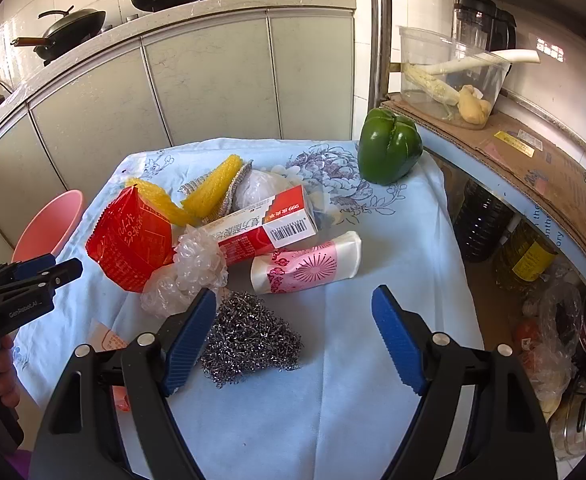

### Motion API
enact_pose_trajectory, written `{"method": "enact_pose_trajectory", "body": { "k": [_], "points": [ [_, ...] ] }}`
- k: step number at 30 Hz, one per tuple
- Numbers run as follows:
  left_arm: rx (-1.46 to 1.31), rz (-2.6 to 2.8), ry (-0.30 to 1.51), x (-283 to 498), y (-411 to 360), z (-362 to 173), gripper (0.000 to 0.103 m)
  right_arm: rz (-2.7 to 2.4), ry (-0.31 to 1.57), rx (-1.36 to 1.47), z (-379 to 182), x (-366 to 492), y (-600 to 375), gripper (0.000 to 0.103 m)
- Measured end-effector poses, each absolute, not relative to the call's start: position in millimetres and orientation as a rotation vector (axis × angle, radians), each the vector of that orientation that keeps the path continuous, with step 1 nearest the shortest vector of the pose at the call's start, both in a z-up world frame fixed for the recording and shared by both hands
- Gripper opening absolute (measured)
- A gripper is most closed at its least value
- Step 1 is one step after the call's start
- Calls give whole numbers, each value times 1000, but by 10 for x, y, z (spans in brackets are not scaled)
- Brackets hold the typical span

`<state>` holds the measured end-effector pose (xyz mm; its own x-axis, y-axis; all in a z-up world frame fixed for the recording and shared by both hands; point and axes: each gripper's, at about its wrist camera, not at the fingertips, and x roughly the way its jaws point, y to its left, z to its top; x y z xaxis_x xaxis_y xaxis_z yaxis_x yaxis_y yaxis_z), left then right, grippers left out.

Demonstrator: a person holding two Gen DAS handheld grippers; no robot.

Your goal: Collect trash

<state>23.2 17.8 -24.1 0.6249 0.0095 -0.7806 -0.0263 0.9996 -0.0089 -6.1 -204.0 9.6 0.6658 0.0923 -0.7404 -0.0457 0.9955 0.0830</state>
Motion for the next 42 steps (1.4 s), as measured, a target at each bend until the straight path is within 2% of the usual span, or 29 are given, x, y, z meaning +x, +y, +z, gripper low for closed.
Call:
{"method": "enact_pose_trajectory", "body": {
  "k": [4, 18, 31, 36, 38, 42],
  "points": [
    [-24, 13, 896, 230, 196, -250, 58, 82, 847, 60, 88, -65, -2029, 77],
    [-47, -290, 799, 117, 167, 123, 58, 139, 858, 85, 78, -160, -2056, 77],
    [87, -371, 870, 549, -350, -4, 58, 202, 858, 134, 19, -180, -2155, 77],
    [65, -370, 908, 609, -406, -125, 48, 208, 853, 159, -6, -172, -2185, 77],
    [69, -373, 904, 584, -422, -131, 39, 213, 848, 163, -4, -178, -2192, 77],
    [59, -354, 876, 524, -380, -68, 30, 223, 835, 160, 21, -187, -2220, 77]
  ]
}}
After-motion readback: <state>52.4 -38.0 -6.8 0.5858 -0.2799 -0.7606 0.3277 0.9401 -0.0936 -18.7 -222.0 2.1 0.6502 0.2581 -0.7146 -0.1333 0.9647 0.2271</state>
